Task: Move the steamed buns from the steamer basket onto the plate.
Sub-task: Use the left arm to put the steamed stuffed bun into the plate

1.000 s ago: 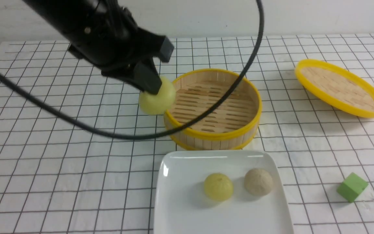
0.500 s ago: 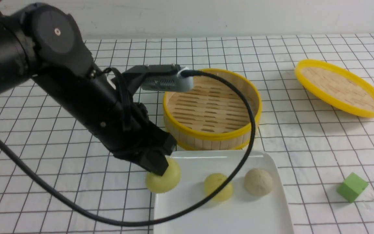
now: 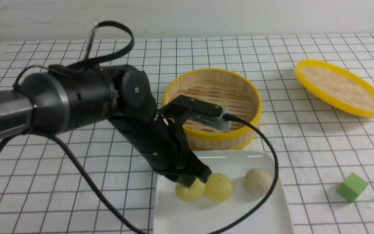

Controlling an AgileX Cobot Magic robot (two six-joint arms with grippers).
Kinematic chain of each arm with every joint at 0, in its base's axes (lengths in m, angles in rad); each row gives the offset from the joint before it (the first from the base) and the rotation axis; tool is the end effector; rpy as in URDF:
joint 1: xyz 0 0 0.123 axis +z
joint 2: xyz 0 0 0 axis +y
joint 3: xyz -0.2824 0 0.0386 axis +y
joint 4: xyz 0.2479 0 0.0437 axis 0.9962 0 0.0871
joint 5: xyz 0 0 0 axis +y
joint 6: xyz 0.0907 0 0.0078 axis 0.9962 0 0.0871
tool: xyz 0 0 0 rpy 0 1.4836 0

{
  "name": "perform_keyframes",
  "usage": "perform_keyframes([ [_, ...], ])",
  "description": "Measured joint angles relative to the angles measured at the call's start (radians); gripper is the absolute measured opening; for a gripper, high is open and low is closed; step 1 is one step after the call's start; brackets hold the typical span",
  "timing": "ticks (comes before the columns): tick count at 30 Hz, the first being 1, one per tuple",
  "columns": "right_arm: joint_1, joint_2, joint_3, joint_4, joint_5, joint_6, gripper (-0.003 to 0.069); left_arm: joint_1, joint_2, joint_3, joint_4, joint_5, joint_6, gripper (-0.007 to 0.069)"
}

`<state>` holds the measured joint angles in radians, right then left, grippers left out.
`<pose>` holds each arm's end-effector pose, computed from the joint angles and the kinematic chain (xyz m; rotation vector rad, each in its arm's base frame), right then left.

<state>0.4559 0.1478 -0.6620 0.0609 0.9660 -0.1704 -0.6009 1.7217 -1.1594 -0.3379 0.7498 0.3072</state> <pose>0.0031 0.0066 0.3303 -0.5984 1.8485 0.2615 0.2737 -0.2126 0.2186 0.9626 2.6377 -0.4528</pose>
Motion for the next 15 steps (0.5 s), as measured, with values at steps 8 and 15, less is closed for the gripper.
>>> perform_keyframes([
  [8, 0.000, 0.000, 0.000, 0.000, 0.030, 0.001, 0.0378, 0.000, 0.002, 0.000, 0.073, -0.056, -0.036, 0.0020],
  [15, 0.000, 0.000, 0.000, 0.000, 0.031, 0.001, 0.0378, 0.000, 0.002, 0.000, 0.079, -0.056, -0.037, 0.0020],
])
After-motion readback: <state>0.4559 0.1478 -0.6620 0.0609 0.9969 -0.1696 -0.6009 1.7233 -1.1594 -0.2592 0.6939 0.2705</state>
